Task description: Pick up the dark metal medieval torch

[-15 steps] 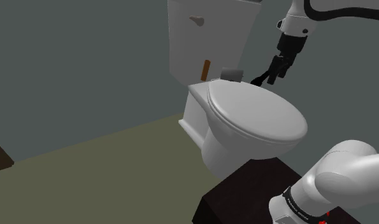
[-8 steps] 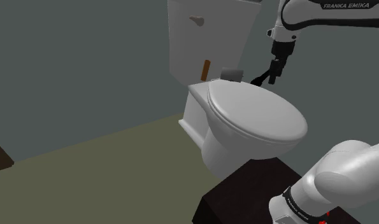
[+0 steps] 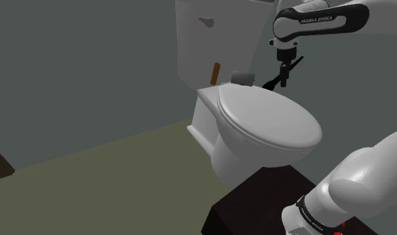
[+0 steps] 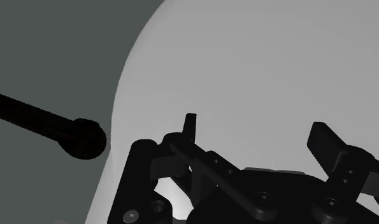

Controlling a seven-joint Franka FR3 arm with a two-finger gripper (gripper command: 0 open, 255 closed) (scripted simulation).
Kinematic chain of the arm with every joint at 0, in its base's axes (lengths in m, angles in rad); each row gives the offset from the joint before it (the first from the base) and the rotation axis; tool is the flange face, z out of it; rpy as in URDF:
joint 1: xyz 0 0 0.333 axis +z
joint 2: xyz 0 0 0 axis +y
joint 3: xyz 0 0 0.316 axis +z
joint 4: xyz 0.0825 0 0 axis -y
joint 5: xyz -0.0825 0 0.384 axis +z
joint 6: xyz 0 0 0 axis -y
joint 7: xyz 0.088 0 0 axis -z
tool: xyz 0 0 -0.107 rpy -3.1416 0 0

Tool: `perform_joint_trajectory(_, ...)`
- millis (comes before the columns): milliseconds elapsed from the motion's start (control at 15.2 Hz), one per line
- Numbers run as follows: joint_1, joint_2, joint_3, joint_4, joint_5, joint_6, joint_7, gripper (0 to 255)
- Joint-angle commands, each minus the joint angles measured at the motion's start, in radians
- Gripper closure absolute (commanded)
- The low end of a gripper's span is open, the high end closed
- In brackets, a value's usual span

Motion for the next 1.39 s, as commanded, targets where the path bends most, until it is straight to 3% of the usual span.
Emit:
perform_joint_trajectory(0, -0.010, 0.076, -0.021, 0.051, -0.024, 0.017, -0.069, 0)
perform_joint_trajectory(660, -0.075, 0.478, -0.063, 0.374, -0.095, 0.080, -0.349, 0)
perform_joint_trajectory(1188, -0.154, 0.835, -0.064, 0.749, -0.138, 0.082, -0.556, 0)
perform_joint_trajectory(1320, -0.161, 0.868, -0.063, 0.776, -0.141, 0.087, -0.566, 0)
